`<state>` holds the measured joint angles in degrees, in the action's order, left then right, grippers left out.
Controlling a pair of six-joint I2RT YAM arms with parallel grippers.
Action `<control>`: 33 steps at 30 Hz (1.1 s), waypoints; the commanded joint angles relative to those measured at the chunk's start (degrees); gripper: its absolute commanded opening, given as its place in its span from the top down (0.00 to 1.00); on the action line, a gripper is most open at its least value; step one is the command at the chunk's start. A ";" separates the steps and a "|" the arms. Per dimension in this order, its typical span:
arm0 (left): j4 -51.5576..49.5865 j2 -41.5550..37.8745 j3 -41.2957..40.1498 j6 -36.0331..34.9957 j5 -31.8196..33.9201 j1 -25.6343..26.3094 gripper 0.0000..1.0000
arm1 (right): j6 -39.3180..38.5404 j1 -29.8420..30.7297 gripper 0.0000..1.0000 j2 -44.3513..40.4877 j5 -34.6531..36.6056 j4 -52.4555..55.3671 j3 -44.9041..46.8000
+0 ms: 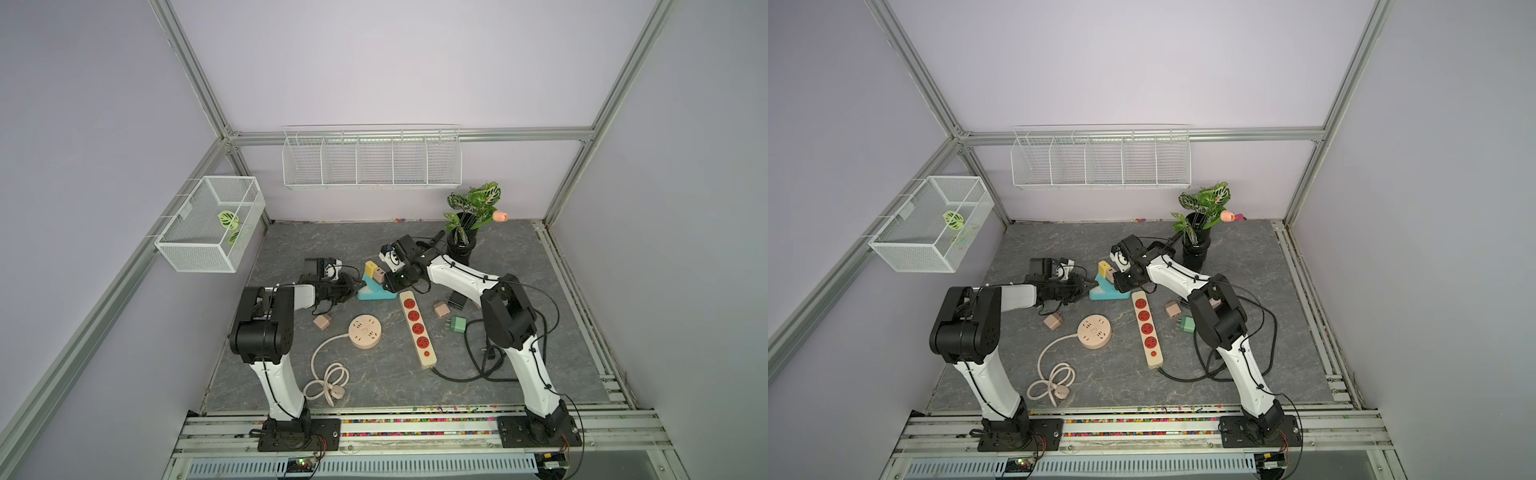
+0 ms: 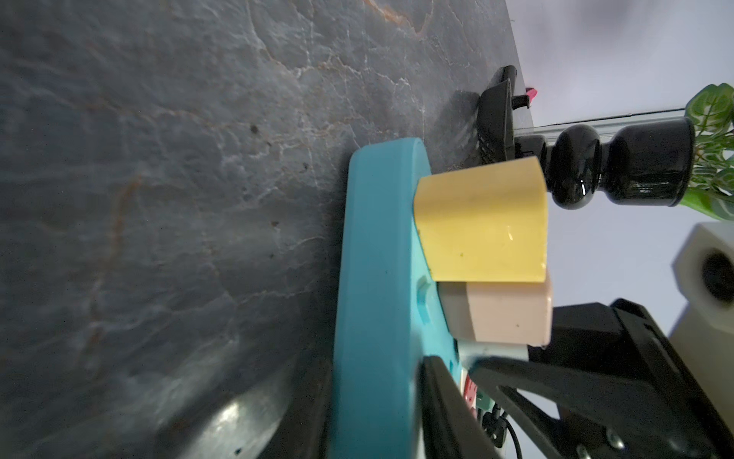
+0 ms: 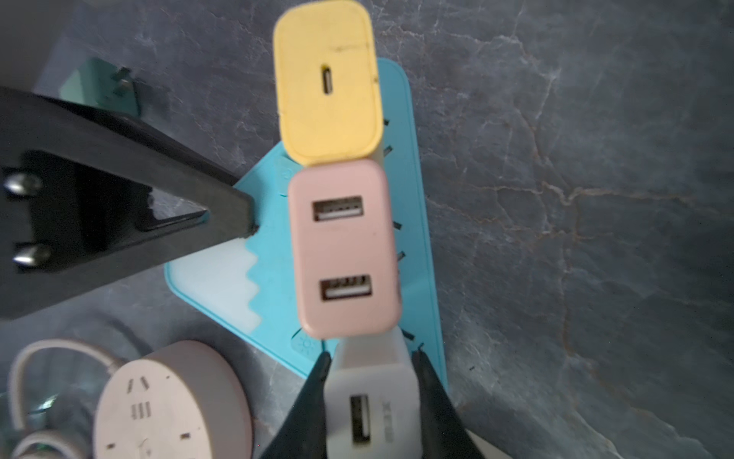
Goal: Pull the plug off the socket
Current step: Remove the plug from the socket.
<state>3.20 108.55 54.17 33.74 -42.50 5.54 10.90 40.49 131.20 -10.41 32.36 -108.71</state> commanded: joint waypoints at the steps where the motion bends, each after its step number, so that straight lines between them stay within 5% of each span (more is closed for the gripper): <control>1: -10.26 3.91 -1.61 -1.17 12.89 0.17 1.00 | -4.99 3.31 1.00 -3.32 8.72 4.26 -2.77; 5: -11.09 4.11 -1.31 -0.87 13.55 0.22 1.00 | -2.08 3.36 1.00 -4.37 12.17 5.23 -2.97; 12: -11.22 3.76 -1.52 -0.34 14.89 0.18 1.00 | 10.74 -3.70 1.00 -8.23 -5.51 -3.68 3.18; 16: -11.44 3.84 -1.35 -0.26 15.37 0.17 1.00 | 10.78 -2.50 1.00 -8.49 -3.87 -1.56 2.25; 23: -11.77 4.15 -0.88 -0.16 15.69 0.24 1.00 | -2.56 4.13 1.00 -7.42 5.60 5.10 -2.21; 27: -11.51 3.72 -1.16 -0.37 15.35 0.23 1.00 | 0.58 3.77 1.00 -6.70 10.38 9.49 -4.41; 33: -10.84 3.64 -1.52 -0.51 14.30 0.17 1.00 | 4.94 1.65 1.00 -14.86 12.45 0.90 7.41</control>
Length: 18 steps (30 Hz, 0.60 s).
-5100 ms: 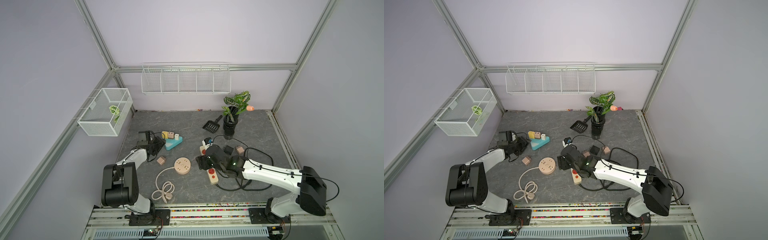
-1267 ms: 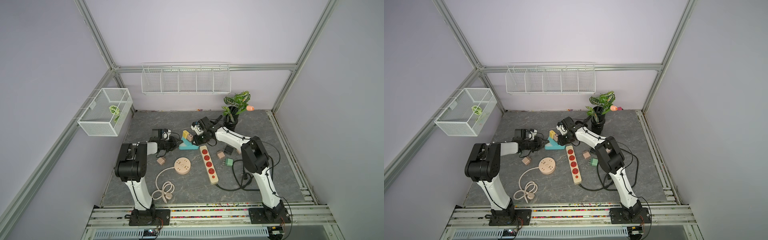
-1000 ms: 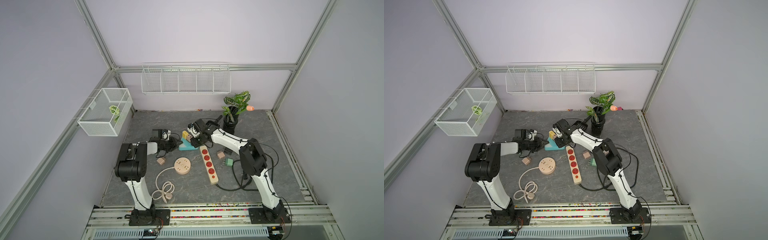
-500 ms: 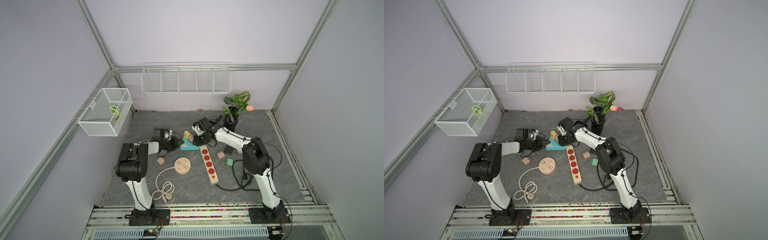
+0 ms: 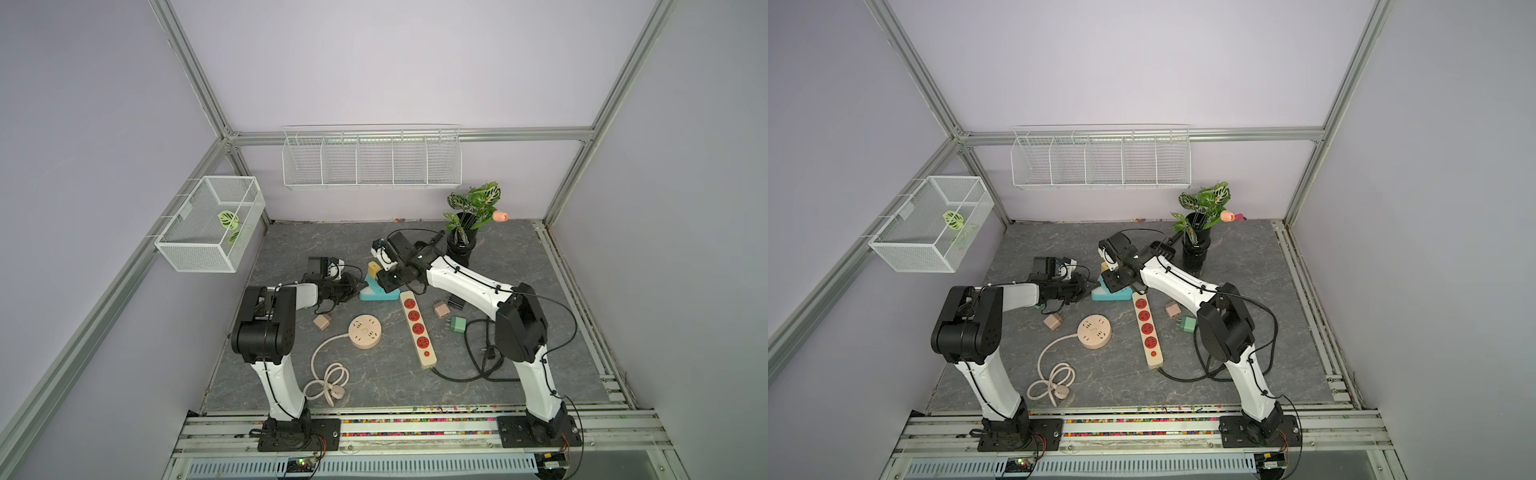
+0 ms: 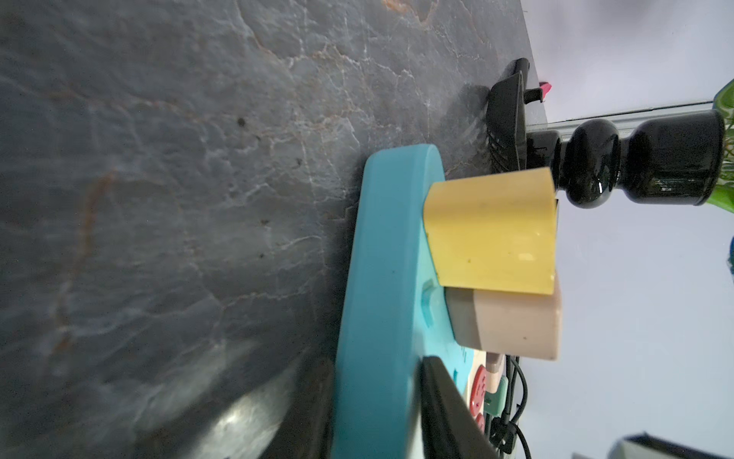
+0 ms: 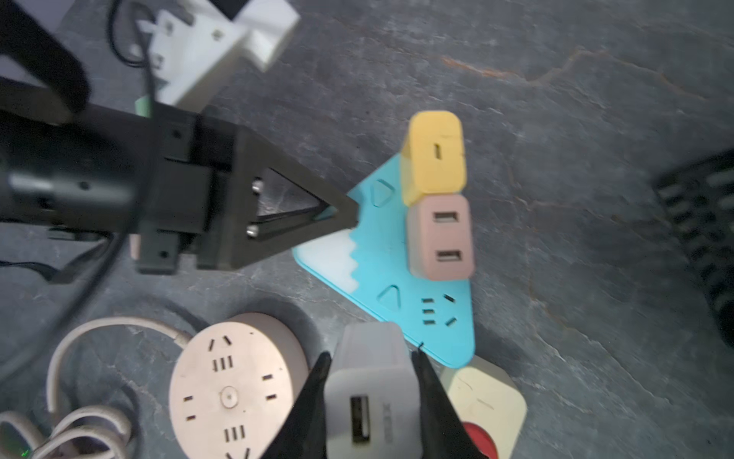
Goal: Pull the plug off the socket
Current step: Remove the plug from the socket, then place the plug at the center of the board.
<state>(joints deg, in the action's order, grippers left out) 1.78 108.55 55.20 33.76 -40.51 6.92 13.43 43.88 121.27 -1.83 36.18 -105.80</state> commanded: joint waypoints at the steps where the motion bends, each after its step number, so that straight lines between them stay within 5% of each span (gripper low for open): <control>1: -9.24 3.54 -2.63 -0.54 12.06 -1.15 1.00 | 2.62 -2.08 1.00 -6.15 5.75 -4.93 6.69; 8: -4.97 3.13 -3.95 0.72 7.36 -1.20 1.00 | 5.75 -6.72 1.00 -2.52 7.87 -10.32 9.72; 18: -3.73 2.19 -4.67 0.68 6.32 -1.20 1.00 | 6.73 -8.27 0.86 3.86 9.85 -7.84 5.13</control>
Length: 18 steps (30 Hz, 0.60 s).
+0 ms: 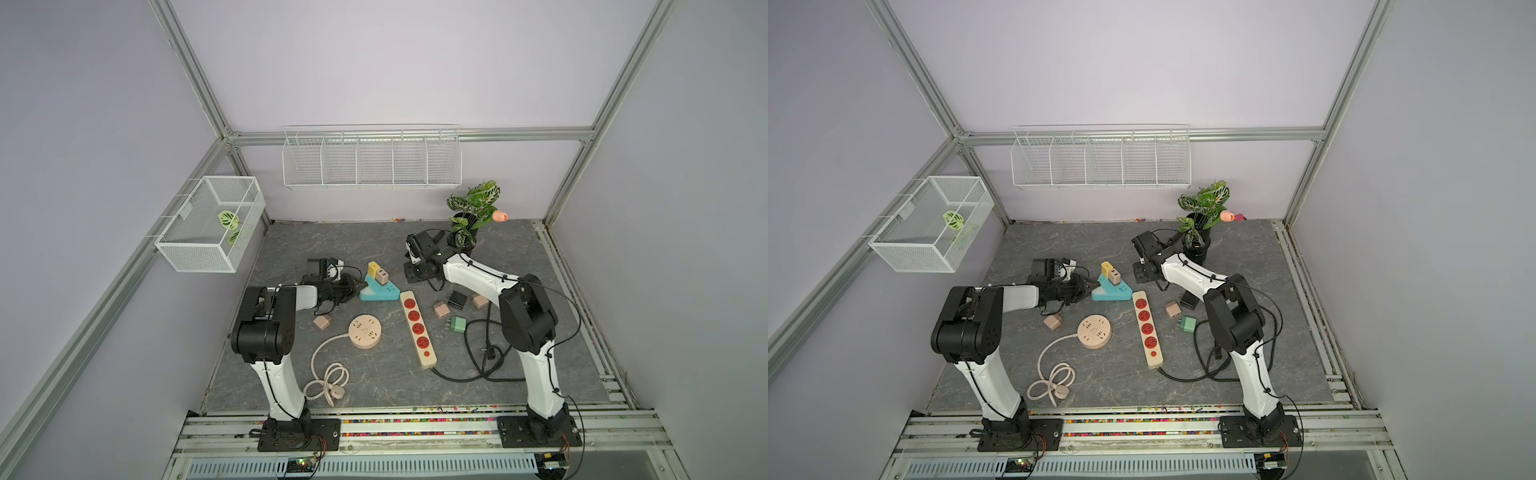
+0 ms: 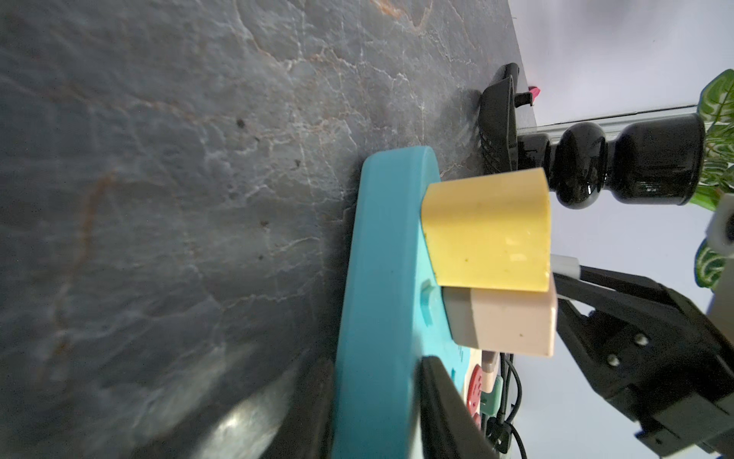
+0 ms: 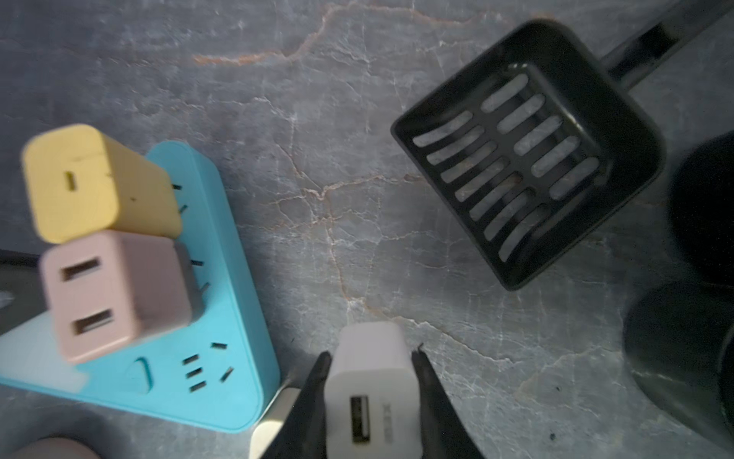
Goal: Pull the plug off the socket
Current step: Place the plug at the center of the board.
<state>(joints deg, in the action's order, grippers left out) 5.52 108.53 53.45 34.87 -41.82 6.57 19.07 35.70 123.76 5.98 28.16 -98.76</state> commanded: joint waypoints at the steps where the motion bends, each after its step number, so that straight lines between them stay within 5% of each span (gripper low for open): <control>1: -7.45 2.03 -3.08 -0.47 7.59 -0.83 1.00 | 1.23 -0.40 0.84 2.00 1.77 0.36 -2.25; 13: -6.33 -0.05 -4.26 -0.36 7.90 -0.85 1.00 | 2.37 -1.01 0.58 3.26 2.41 -0.08 -1.92; 18: -6.43 -0.93 -4.37 -0.39 8.62 -0.85 1.00 | 1.85 -0.99 0.55 2.15 0.30 -0.14 -2.03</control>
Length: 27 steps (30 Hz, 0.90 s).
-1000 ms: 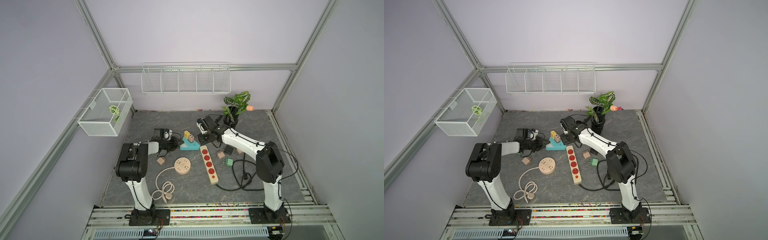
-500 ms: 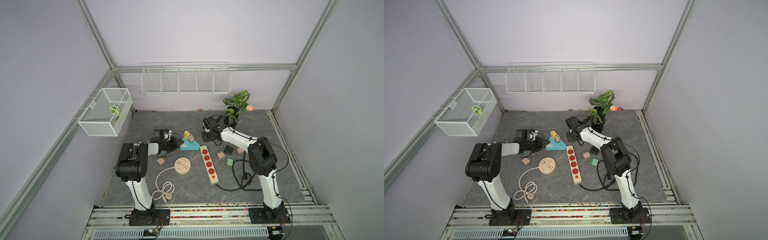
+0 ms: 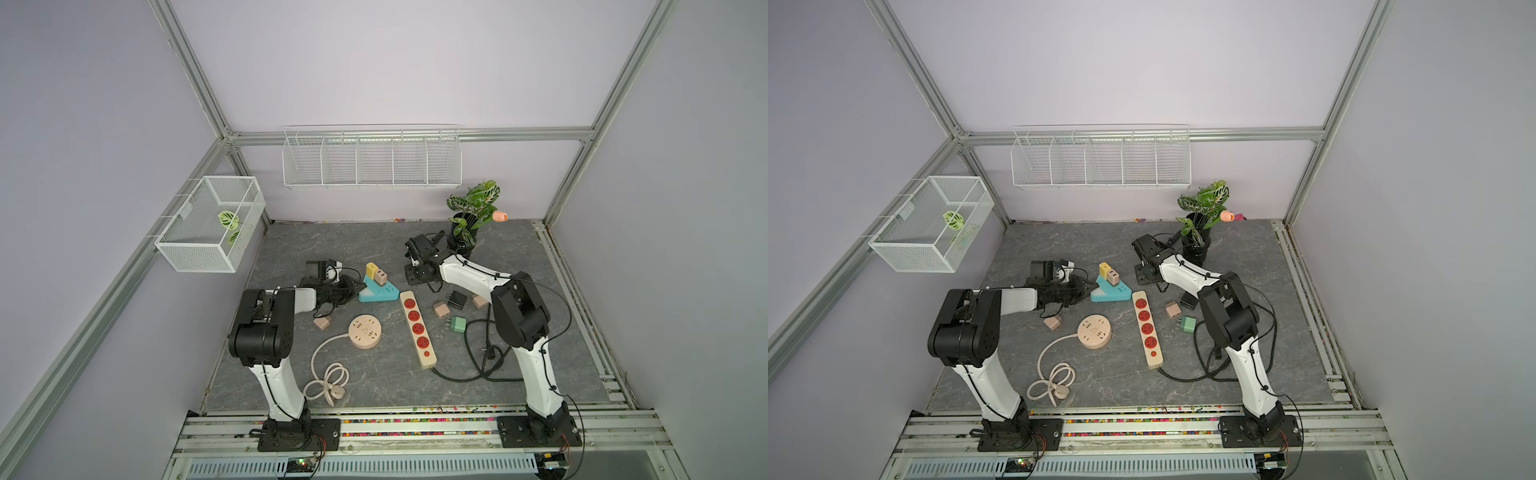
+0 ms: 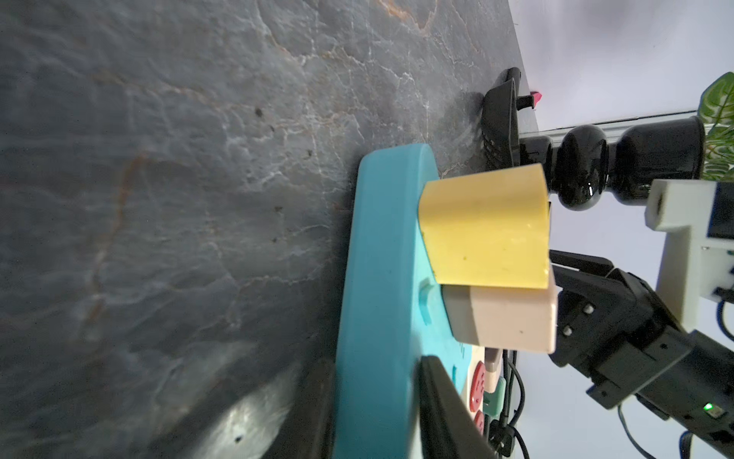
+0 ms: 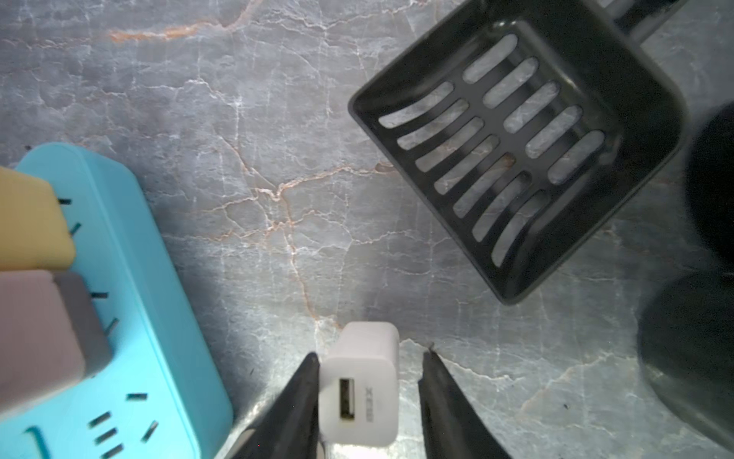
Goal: Pull the plug off the socket
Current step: Place the plug at the center of the board.
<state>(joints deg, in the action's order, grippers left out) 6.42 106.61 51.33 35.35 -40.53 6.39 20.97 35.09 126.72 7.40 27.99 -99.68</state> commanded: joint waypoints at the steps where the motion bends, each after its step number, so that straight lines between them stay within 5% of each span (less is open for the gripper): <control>1: -7.31 1.08 -2.21 -0.91 7.22 -0.67 1.00 | -0.48 -0.40 0.57 -0.71 -1.94 -0.05 -1.40; 8: -7.56 0.67 -2.34 -1.03 7.75 -0.68 1.00 | 0.66 -0.29 0.63 0.12 -9.50 -2.30 -2.36; 27: -6.49 -1.21 -3.51 -0.69 7.49 -0.60 1.00 | -7.00 4.24 0.49 4.89 -14.18 1.46 -13.59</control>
<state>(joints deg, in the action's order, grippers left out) 2.31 105.51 49.06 34.87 -34.50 5.65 16.58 38.52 129.95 -6.13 26.74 -112.27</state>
